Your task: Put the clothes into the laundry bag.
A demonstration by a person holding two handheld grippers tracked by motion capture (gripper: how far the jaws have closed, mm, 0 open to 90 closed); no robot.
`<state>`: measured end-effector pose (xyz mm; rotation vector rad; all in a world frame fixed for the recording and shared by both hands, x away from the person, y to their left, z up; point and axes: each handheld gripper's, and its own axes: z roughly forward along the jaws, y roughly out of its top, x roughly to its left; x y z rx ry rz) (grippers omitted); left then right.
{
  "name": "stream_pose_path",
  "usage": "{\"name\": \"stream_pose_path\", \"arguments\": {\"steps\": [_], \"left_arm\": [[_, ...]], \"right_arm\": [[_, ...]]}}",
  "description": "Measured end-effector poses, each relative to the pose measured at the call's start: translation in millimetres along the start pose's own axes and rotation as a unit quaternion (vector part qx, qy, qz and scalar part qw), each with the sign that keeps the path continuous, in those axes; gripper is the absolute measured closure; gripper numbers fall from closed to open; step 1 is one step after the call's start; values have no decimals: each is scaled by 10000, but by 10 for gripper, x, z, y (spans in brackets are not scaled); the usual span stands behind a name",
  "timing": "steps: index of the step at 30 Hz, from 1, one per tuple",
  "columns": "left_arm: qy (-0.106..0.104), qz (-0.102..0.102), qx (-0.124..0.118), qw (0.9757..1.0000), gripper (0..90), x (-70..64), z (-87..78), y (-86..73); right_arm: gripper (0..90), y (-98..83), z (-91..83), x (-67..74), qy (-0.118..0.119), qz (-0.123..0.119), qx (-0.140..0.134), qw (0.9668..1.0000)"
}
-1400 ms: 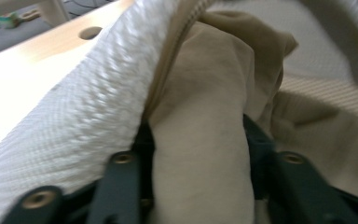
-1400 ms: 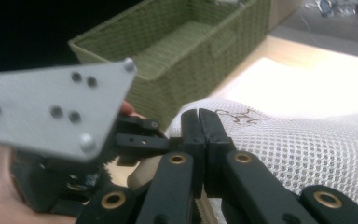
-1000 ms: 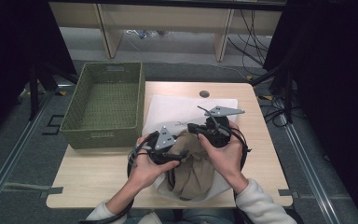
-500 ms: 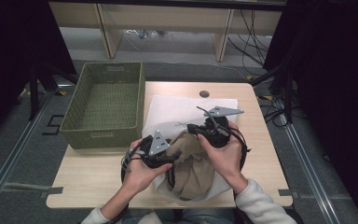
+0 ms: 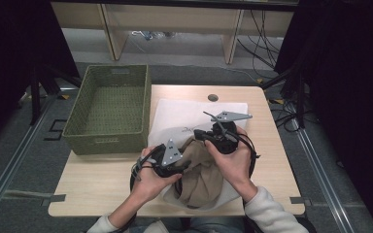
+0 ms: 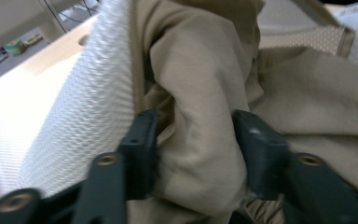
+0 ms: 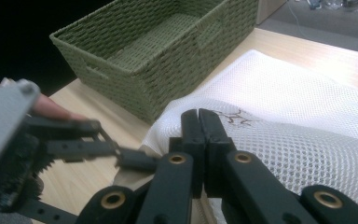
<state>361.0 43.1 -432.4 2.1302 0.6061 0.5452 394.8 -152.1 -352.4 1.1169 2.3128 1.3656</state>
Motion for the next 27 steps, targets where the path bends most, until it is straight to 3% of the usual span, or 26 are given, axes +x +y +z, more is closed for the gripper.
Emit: {"name": "stream_pose_path", "arguments": {"steps": [2,7,10,12,14,16,18,19,20,23,25,27], "left_arm": [[-8,83,93,9999,650,-19,25,8],[-195,-189,96,9996,802,-53,81,64],[-286,-716,-377,9963,832,-38,32,146],[-338,-857,-629,9938,836,-47,-12,207],[-290,-927,-862,9915,838,-57,-78,284],[-228,-960,-1042,9897,838,-69,-130,348],[-101,-803,-1104,9906,837,-52,-152,402],[-50,-824,-1106,9904,835,-48,-137,411],[13,-861,-1073,9905,833,-40,-102,406],[308,-701,-810,9938,823,35,87,311],[310,-783,-659,9943,817,83,221,222],[314,-794,-646,9942,815,81,255,207]], "right_arm": [[900,-5,14,0,18,-7,-2,10000],[900,-12,24,15,31,-5,5,10000],[900,-3,11,50,141,21,-21,9999],[900,7,-3,79,135,-95,-87,9998],[900,19,-30,138,270,78,-186,9994],[900,52,-73,172,306,-113,-368,9988],[900,88,-126,244,407,-96,-470,9980],[900,97,-140,256,433,-136,-485,9978],[900,106,-152,270,425,-187,-500,9977],[900,99,-124,253,427,-172,-449,9979],[900,76,-96,208,303,-97,-377,9988],[900,62,-75,166,297,-87,-281,9991]]}}
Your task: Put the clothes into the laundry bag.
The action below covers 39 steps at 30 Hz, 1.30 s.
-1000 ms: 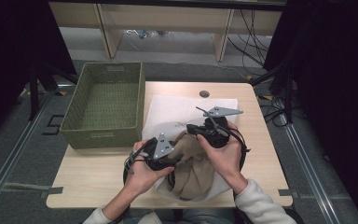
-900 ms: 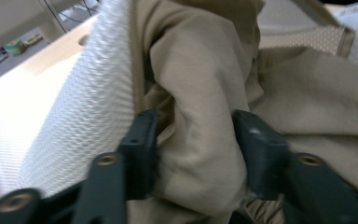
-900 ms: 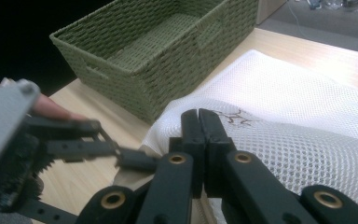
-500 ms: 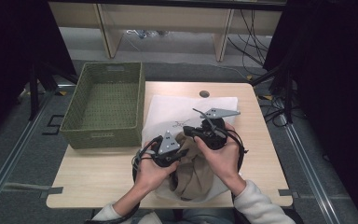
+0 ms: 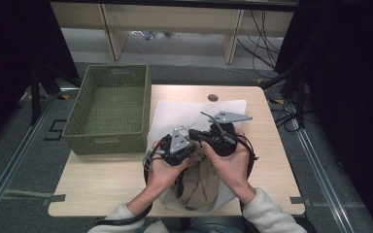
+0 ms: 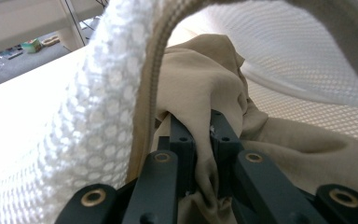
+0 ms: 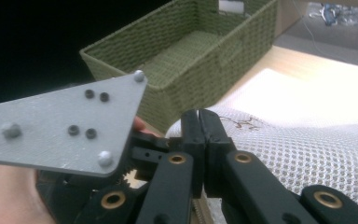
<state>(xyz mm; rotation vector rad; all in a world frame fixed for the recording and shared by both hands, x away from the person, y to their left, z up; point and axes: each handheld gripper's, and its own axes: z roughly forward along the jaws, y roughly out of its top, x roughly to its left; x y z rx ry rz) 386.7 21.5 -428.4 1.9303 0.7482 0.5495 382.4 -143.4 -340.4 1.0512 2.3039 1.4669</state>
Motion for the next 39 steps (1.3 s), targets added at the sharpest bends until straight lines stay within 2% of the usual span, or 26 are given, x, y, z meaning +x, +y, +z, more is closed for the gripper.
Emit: {"name": "stream_pose_path", "arguments": {"steps": [2,3,4,5,6,7,8,11,15,18,19,20,21,22,23,24,25,26,28,30,32,33,34,35,36,39], "left_arm": [[26,83,1,10000,813,-13,-1,20],[56,113,3,9999,814,-16,-1,33],[59,127,12,9999,815,-14,-1,41],[57,116,14,9999,818,-12,0,50],[59,183,17,9998,822,-7,-5,64],[93,200,-5,9998,826,-11,-14,79],[135,228,-58,9996,832,-12,-28,96],[340,447,-222,9982,839,16,-62,165],[363,606,-99,9975,834,50,41,121],[175,512,47,9985,785,51,134,36],[121,491,48,9987,752,47,145,12],[89,458,12,9989,700,41,146,-1],[37,502,19,9987,651,43,133,-4],[-21,381,-24,9993,612,27,118,-11],[-59,376,-29,9993,580,23,98,-11],[-101,382,-28,9992,546,17,68,-12],[-155,406,23,9991,505,17,28,-9],[-212,328,-6,9992,460,0,-3,-7],[-240,418,68,9988,396,-20,-102,-1],[-271,465,28,9985,370,-53,-209,-1],[-252,417,-55,9988,363,-86,-319,-3],[-266,486,-79,9984,363,-94,-382,-4],[-273,456,-76,9986,364,-107,-416,-11],[-338,401,-51,9986,366,-133,-463,-27],[-479,480,-63,9977,367,-143,-488,-37],[-599,443,-5,9972,369,-187,-546,-84]], "right_arm": [[900,-15,23,-39,-13,35,-26,10000],[900,-12,17,-37,-11,134,-8,9999],[900,-6,7,-43,-43,125,-7,9999],[900,-4,12,-58,-42,-23,-59,10000],[900,-3,2,-54,-76,-11,-60,10000],[900,-4,-11,-41,-93,82,-43,9999],[900,-2,-17,-44,-113,18,-60,9999],[900,23,-59,-19,-111,57,-188,9997],[900,13,-40,-61,-213,-29,-183,9996],[900,-51,51,-145,-280,-24,-67,9996],[900,-60,47,-155,-410,23,17,9992],[900,-75,67,-181,-335,29,15,9994],[900,-79,64,-197,-394,13,19,9992],[900,-77,44,-204,-468,-1,52,9989],[900,-79,47,-201,-388,110,37,9992],[900,-78,42,-202,-411,114,53,9991],[900,-83,39,-207,-448,39,26,9990],[900,-84,31,-211,-476,-10,47,9989],[900,-90,29,-217,-544,-50,70,9985],[900,-97,30,-213,-534,2,93,9985],[900,-104,36,-224,-513,15,65,9987],[900,-102,24,-232,-587,-45,97,9982],[900,-106,27,-229,-561,25,122,9983],[900,-108,27,-232,-569,28,121,9983],[900,-112,34,-233,-519,103,108,9985],[900,-114,26,-240,-570,108,159,9982]]}}
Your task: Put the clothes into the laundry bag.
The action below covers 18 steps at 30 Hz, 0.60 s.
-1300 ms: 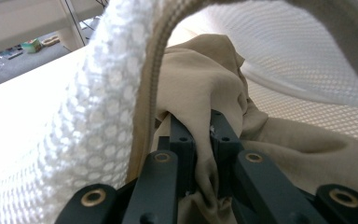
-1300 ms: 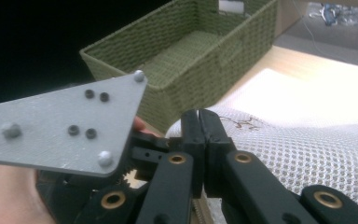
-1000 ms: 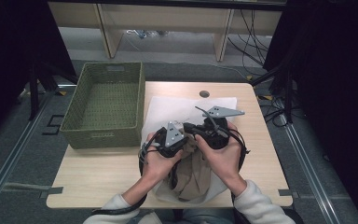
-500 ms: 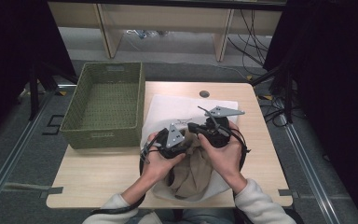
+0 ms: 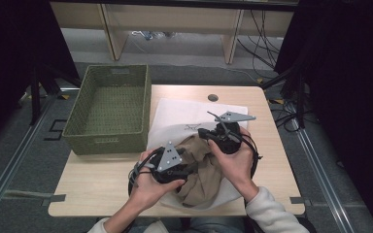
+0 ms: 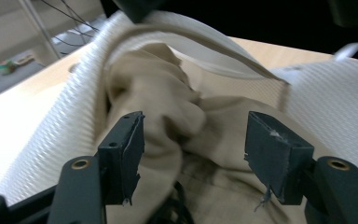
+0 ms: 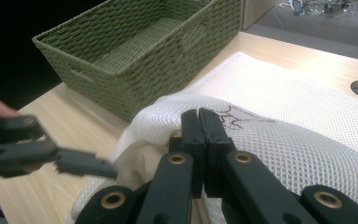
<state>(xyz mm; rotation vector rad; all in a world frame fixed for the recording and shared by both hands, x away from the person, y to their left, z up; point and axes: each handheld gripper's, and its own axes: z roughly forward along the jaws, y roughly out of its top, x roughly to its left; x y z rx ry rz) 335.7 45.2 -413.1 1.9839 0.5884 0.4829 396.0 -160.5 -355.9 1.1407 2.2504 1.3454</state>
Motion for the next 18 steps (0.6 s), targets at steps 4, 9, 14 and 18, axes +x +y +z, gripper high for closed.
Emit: {"name": "stream_pose_path", "arguments": {"steps": [4,9,14,18], "left_arm": [[-204,67,157,9996,353,-76,-13,-67],[-486,195,424,9977,309,-167,43,-140],[-789,313,724,9938,259,-266,152,-194],[-894,440,950,9905,233,-301,200,-232]], "right_arm": [[900,-6,10,-2,20,-18,-40,10000],[900,-5,7,-1,32,27,-15,10000],[900,-1,0,-5,14,28,40,10000],[900,-1,2,-5,14,20,46,10000]]}}
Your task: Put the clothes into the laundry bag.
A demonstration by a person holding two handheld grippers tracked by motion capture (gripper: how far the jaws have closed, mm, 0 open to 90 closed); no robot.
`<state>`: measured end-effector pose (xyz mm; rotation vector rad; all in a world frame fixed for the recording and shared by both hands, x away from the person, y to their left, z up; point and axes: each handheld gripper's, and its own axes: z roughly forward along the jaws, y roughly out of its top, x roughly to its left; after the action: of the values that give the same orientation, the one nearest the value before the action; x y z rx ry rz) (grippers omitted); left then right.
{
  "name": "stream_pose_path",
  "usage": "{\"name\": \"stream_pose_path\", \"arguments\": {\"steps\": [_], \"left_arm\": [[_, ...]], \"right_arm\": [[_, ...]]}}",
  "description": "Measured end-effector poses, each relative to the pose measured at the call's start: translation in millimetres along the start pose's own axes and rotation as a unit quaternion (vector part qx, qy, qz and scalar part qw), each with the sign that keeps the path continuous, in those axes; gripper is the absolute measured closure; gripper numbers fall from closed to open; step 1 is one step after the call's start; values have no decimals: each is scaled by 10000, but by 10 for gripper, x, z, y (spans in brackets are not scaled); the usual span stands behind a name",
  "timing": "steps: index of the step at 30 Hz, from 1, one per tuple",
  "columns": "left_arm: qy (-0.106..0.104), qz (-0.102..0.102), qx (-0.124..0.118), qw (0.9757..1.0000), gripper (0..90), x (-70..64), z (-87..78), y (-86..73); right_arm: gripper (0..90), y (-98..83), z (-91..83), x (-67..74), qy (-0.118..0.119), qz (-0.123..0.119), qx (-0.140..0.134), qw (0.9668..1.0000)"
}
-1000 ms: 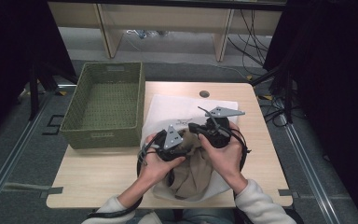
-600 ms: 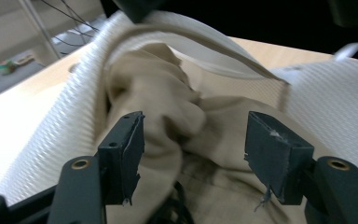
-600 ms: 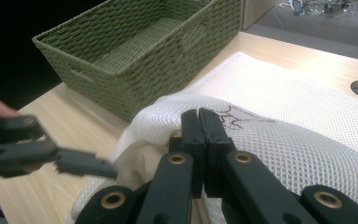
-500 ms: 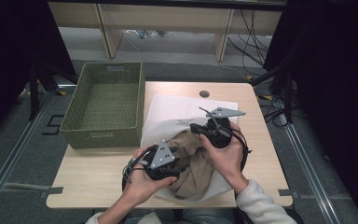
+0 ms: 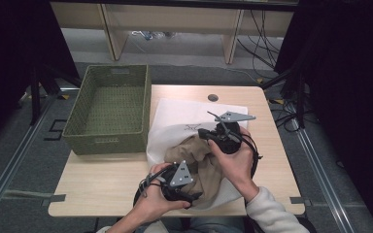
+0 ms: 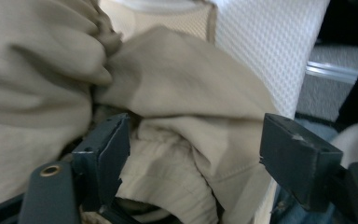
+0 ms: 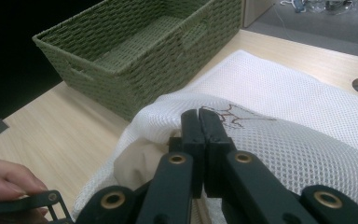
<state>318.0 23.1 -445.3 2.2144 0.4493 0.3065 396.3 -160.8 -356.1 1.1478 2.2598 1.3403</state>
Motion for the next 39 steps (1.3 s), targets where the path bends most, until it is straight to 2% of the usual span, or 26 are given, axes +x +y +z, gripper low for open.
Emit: {"name": "stream_pose_path", "arguments": {"steps": [3,4,8,9,10,13,15,17,20,21,26,27,30,33,34,35,36,39], "left_arm": [[-82,120,253,9996,210,-15,65,-36],[-100,96,275,9995,203,-24,86,-49],[-39,233,485,9985,216,-7,189,-116],[-16,271,523,9983,246,-4,201,-124],[16,314,545,9980,270,-3,211,-130],[154,475,589,9970,386,17,219,-140],[150,454,629,9969,425,48,227,-149],[170,522,695,9961,481,63,235,-158],[211,571,711,9956,554,66,238,-159],[220,566,714,9956,574,69,237,-158],[300,586,722,9952,676,89,239,-151],[300,580,723,9952,688,93,240,-149],[328,475,668,9961,736,119,214,-132],[374,295,488,9977,765,159,165,-105],[399,187,378,9983,768,178,135,-86],[446,127,284,9985,772,196,110,-66],[476,6,111,9988,774,202,93,-45],[688,-119,-174,9974,779,257,28,26]], "right_arm": [[900,1,2,0,8,1,-13,10000],[900,1,2,-1,1,-6,-9,10000],[900,3,2,-6,-27,-78,-27,10000],[900,2,5,-7,-23,-88,-37,10000],[900,0,3,10,-23,15,-14,10000],[900,-2,15,-7,11,-112,-42,9999],[900,-2,14,-7,13,-107,-38,9999],[900,-2,15,-10,10,-123,-38,9999],[900,-2,14,-5,26,-108,-29,9999],[900,-2,9,8,37,-11,4,10000],[900,-1,11,5,60,-51,6,10000],[900,-2,10,10,60,6,26,10000],[900,-1,10,7,64,-28,14,10000],[900,-5,10,16,80,18,42,10000],[900,-6,8,21,90,48,51,9999],[900,-8,20,6,58,-119,-14,9999],[900,-10,17,39,102,72,22,9999],[900,-2,11,65,283,41,65,9996]]}}
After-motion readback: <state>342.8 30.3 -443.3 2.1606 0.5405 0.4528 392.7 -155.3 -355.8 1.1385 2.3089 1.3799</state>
